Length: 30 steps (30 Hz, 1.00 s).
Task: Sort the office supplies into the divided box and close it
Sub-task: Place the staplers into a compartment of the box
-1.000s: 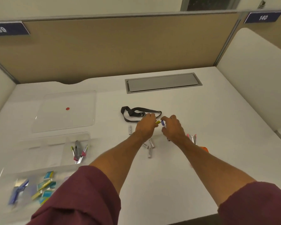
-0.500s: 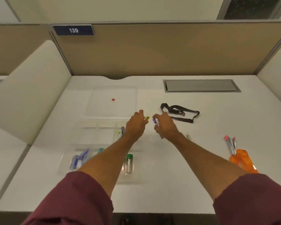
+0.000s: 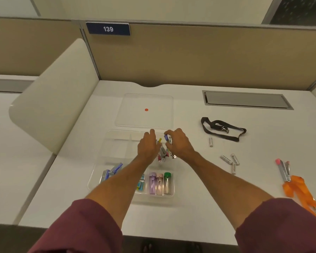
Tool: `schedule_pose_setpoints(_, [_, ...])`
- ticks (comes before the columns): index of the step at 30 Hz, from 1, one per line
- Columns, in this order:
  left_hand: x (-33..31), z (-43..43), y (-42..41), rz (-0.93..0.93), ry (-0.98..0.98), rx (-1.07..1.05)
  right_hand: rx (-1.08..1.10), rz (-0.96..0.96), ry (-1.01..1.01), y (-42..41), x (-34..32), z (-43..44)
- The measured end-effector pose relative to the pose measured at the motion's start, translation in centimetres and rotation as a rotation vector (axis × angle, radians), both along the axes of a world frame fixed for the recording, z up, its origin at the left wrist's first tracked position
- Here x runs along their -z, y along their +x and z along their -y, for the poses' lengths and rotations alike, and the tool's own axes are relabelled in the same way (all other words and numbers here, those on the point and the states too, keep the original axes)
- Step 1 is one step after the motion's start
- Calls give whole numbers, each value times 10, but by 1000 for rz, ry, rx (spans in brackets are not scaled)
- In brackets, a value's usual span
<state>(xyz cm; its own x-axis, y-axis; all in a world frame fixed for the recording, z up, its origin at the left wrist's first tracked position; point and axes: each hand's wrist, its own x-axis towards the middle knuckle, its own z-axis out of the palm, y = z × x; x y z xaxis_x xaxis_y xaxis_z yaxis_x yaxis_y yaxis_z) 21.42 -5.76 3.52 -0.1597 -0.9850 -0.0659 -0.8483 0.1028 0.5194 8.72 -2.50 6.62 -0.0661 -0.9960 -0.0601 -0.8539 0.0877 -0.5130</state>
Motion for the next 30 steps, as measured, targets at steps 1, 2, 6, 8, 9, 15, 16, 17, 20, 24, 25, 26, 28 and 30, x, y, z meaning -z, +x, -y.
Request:
schedule_pose_setpoints(1, [1, 2, 0, -10, 5, 1, -4, 2, 7, 3, 1, 1])
schedule_pose_setpoints(2, [2, 3, 0, -19, 13, 2, -6, 3, 14, 5, 2, 3])
schedule_pose_setpoints(6, [6, 4, -2, -5, 40, 28, 8, -7, 34, 10, 5, 9])
schedule_pose_setpoints(8, [7, 5, -3, 44, 41, 45, 12, -18, 44, 12, 7, 12])
schedule_pose_setpoints(9, [8, 5, -3, 81, 42, 54, 12, -27, 51, 12, 8, 13])
schedule_pose_setpoints(15, [10, 8, 3, 216, 28, 78, 1, -133, 126, 20, 21, 19])
schedule_pose_setpoints(16, [11, 9, 5, 224, 23, 88, -5, -161, 139, 20, 24, 20])
schedule_pose_setpoints(17, [12, 10, 6, 229, 19, 101, -10, -190, 151, 21, 26, 20])
schedule_pose_setpoints(20, [15, 11, 11, 231, -6, 135, -28, -356, 138, 22, 35, 22])
schedule_pose_setpoints(24, [17, 12, 10, 246, -63, 177, -48, -523, 94, 19, 45, 23])
schedule_pose_setpoints(25, [18, 12, 10, 256, -65, 185, -51, -529, 104, 17, 47, 23])
schedule_pose_setpoints(26, [19, 13, 9, 268, -65, 190, -43, -523, 109, 15, 49, 22])
schedule_pose_setpoints(28, [20, 13, 7, 291, -68, 200, -10, -481, 106, 14, 49, 21])
schedule_pose_setpoints(30, [20, 14, 4, 301, -79, 212, 15, -423, 96, 12, 47, 19])
